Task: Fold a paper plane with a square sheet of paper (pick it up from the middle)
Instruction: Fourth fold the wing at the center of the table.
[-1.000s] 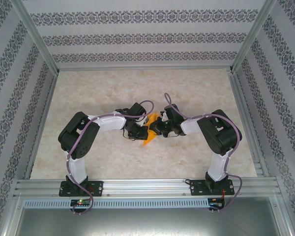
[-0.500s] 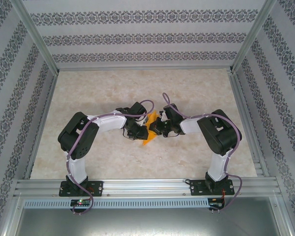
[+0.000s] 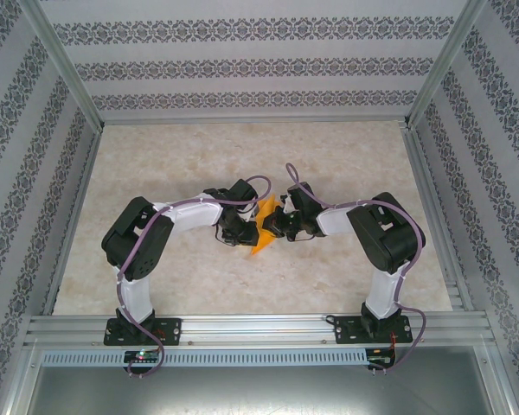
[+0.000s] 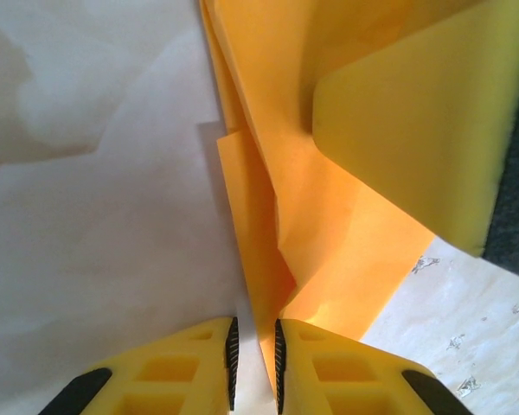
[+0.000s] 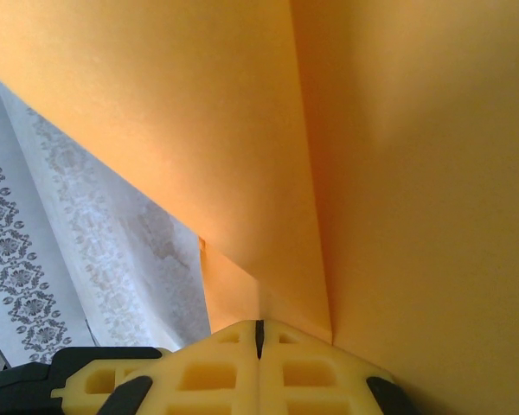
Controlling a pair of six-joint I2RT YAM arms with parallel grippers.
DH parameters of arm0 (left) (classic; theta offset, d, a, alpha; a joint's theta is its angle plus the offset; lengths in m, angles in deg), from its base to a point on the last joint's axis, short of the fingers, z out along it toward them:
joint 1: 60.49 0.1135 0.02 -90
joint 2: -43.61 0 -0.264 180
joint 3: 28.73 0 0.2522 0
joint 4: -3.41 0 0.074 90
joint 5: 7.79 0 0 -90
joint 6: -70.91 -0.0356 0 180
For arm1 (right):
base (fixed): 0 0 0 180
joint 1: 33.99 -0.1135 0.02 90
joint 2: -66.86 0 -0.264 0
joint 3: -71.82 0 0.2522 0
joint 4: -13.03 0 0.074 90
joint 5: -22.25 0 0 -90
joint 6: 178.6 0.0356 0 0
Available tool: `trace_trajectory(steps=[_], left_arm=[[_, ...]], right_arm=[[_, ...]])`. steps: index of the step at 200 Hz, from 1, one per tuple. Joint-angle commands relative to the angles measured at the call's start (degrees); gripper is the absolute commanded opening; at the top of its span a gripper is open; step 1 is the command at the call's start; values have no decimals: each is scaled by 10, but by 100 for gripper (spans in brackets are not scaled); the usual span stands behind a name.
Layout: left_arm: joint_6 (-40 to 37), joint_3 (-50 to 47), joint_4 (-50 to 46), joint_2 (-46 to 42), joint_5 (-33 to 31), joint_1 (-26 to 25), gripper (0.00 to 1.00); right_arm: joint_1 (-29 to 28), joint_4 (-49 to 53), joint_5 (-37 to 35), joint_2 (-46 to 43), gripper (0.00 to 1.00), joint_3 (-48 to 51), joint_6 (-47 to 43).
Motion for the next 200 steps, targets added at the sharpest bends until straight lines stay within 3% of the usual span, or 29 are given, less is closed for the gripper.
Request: trace_trajectory(steps=[1, 86, 144, 200], left_arm=[[-12, 10, -20, 16, -7, -2, 21], [-16, -4, -29, 41, -40, -25, 14], [4, 14, -45, -44, -91, -25, 14], [30, 1, 42, -67, 29, -24, 13]], right_arm=[[1, 50, -36, 17, 4, 10, -13], [4, 39, -32, 23, 3, 12, -7], [4, 28, -26, 29, 2, 17, -6], [5, 4, -10, 28, 1, 24, 6]])
